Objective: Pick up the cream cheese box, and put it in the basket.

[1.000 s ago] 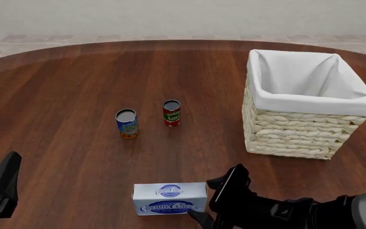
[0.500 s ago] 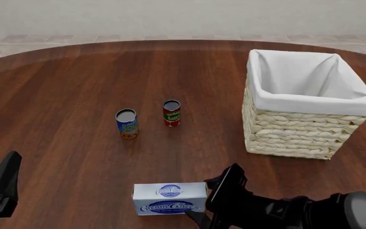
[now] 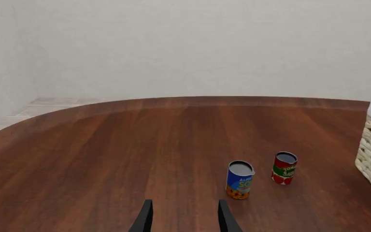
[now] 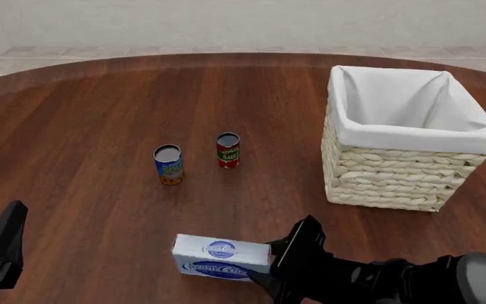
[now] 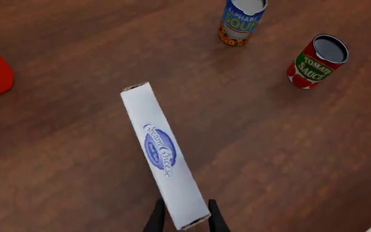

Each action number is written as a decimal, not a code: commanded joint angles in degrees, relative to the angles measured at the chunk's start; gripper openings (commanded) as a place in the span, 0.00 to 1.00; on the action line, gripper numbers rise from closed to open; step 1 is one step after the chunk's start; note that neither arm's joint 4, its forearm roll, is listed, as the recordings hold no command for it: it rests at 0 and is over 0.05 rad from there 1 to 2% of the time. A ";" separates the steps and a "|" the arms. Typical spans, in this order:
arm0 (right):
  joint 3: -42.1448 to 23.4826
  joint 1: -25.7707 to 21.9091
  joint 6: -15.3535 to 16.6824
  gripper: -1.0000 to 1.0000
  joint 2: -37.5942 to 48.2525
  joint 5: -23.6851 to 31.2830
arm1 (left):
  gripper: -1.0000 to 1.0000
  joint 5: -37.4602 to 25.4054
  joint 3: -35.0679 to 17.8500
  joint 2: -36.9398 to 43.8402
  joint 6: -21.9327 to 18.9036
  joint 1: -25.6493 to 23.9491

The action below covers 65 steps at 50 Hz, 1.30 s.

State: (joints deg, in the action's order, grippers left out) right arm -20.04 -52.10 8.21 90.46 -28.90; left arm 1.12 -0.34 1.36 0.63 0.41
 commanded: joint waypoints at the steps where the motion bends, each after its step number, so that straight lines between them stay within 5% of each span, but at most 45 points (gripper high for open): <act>1: -0.20 -0.12 -0.38 0.00 -0.42 0.41 | 1.00 -0.25 -0.03 -0.33 0.09 0.04; 65: 0.82 -0.02 -0.43 0.00 -13.88 6.96 | 1.00 0.14 0.08 -0.07 0.14 -0.11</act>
State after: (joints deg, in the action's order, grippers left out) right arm -18.99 -52.23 8.76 80.35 -23.45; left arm 1.11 -0.26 1.16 0.73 0.34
